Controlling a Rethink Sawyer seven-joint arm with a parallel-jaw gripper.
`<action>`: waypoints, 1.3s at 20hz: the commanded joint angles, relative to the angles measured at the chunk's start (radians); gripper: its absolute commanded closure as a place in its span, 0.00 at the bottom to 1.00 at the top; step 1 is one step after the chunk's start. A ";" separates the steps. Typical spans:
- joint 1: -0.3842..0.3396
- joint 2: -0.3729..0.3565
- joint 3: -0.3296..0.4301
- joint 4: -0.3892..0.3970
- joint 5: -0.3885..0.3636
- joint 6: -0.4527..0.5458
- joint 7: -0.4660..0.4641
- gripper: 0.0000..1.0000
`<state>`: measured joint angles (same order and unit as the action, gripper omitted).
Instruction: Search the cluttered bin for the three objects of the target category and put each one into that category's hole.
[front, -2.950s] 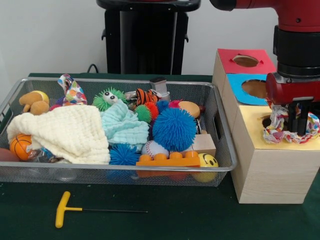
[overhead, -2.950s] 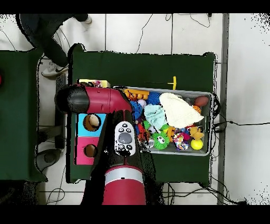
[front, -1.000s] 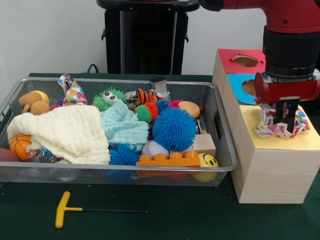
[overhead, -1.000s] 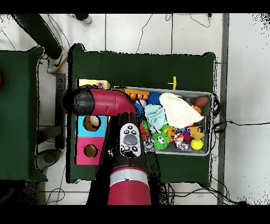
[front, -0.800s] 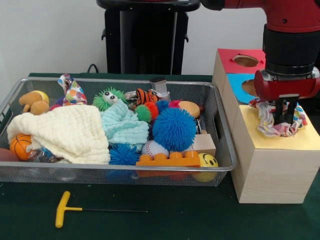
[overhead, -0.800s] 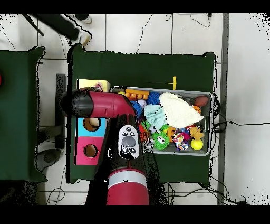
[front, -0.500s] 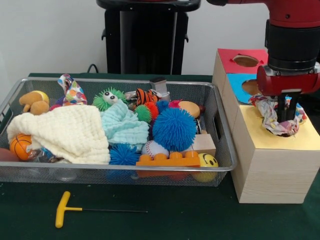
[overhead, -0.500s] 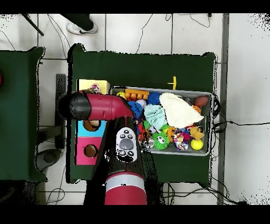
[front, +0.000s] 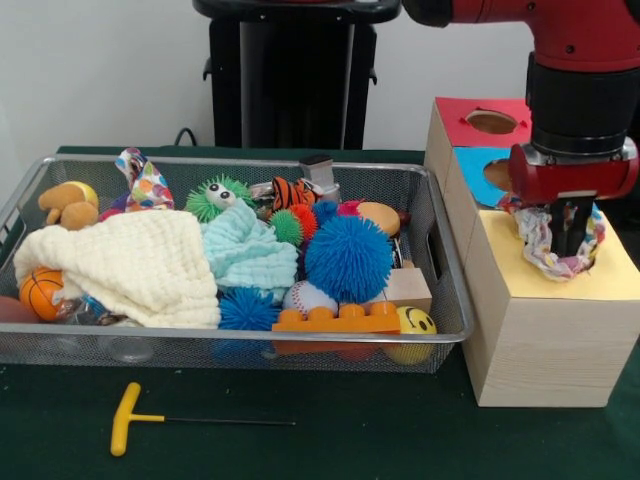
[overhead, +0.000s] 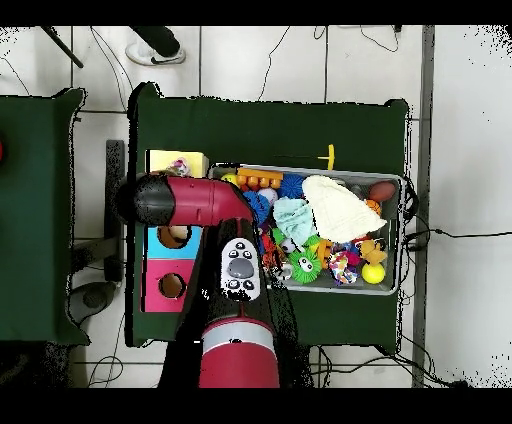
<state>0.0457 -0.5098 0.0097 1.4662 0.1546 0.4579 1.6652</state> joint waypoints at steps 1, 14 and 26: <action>-0.033 0.145 0.061 -0.013 -0.056 -0.017 0.064 1.00; -0.013 0.129 0.044 -0.004 -0.053 -0.001 0.089 1.00; 0.027 -0.017 0.012 -0.001 -0.022 0.187 0.113 1.00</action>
<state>0.0615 -0.4755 0.0044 1.4241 0.1537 0.4752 1.6652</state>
